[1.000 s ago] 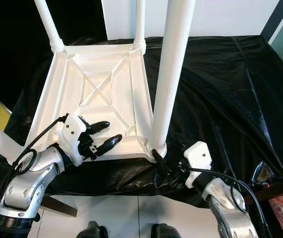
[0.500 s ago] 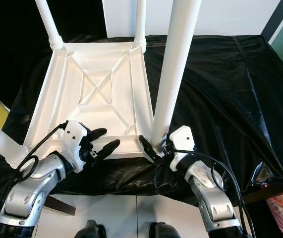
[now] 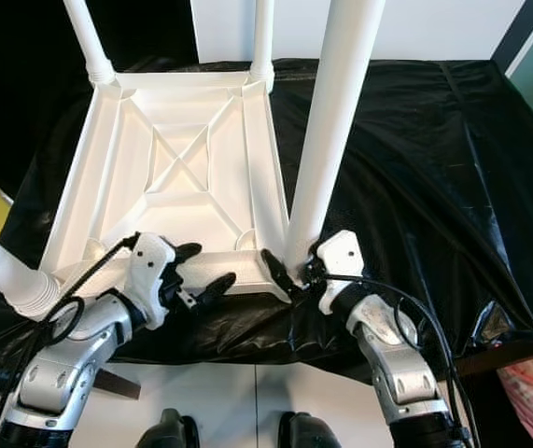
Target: Building children table
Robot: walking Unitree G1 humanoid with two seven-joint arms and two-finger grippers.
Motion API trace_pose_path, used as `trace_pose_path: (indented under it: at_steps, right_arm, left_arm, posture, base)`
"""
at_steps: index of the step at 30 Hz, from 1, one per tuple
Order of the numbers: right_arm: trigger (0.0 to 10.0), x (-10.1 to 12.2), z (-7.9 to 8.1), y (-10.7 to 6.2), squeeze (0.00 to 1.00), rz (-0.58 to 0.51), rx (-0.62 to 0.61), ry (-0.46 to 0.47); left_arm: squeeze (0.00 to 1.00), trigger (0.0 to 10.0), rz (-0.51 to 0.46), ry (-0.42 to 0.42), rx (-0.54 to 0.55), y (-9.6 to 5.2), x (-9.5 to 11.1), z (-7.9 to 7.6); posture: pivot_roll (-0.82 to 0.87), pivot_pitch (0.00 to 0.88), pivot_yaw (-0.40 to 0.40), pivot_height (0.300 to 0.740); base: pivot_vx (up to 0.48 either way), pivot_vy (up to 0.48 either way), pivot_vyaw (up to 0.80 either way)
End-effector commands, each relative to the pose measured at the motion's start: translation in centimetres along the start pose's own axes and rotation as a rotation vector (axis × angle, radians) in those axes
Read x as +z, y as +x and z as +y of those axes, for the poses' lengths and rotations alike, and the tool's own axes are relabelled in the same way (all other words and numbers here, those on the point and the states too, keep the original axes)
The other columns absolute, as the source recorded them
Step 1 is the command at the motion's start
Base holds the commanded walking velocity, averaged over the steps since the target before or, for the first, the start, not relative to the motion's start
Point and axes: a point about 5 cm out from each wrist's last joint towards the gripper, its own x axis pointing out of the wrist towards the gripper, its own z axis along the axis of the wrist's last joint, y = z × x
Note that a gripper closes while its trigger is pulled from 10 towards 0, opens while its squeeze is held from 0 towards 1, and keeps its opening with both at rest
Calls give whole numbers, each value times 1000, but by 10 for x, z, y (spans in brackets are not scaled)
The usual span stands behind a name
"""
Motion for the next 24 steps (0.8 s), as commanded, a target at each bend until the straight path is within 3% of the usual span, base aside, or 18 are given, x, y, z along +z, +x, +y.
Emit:
trace_pose_path:
  at_steps: [1, 3, 4, 14, 15, 17, 18, 22, 24]
  right_arm:
    - [4118, -9, -7, -4, 0, 46, -37, -10]
    - [4118, -9, -8, -3, 0, 47, -38, -14]
    - [0, -9, -9, -2, 0, 45, -42, -26]
    - [0, -13, -20, -9, 0, 54, -135, -20]
    - [9490, -16, -27, -16, 0, 76, -223, -1]
    - [9490, -16, -27, -16, 0, 76, -223, -1]
    - [10000, -17, -29, -20, 0, 82, -257, 7]
    - [10000, -24, -31, -34, 0, 120, -432, 24]
    - [10000, -24, -31, -34, 0, 120, -432, 24]
  left_arm:
    - [0, 10000, -11, 12, 5, 2, 3, -3]
    - [0, 10000, -21, 0, 15, 4, 4, -4]
    - [0, 10000, -30, -4, 22, 6, 5, -6]
    - [0, 10000, -74, 29, 54, 20, 13, -12]
    - [0, 10000, -84, 60, 58, 26, 15, -14]
    - [0, 10000, -84, 60, 58, 26, 15, -14]
    - [0, 10000, -88, 69, 58, 28, 15, -15]
    - [0, 10000, -96, 116, 59, 38, 16, -21]
    - [0, 10000, -96, 116, 59, 38, 16, -21]
  posture:
    - [21, 193, -30, 740]
    - [16, 190, -30, 740]
    - [9, 184, -31, 740]
    - [-12, 163, -39, 740]
    - [-30, 145, -44, 740]
    - [-30, 145, -44, 740]
    - [-30, 145, -44, 740]
    - [-65, 120, -45, 740]
    - [-65, 120, -45, 740]
  base:
    - [0, 0, 0]
    - [0, 0, 0]
    - [0, 0, 0]
    - [0, 0, 0]
    - [0, 0, 0]
    - [0, 0, 0]
    - [0, 0, 0]
    - [0, 0, 0]
    - [0, 0, 0]
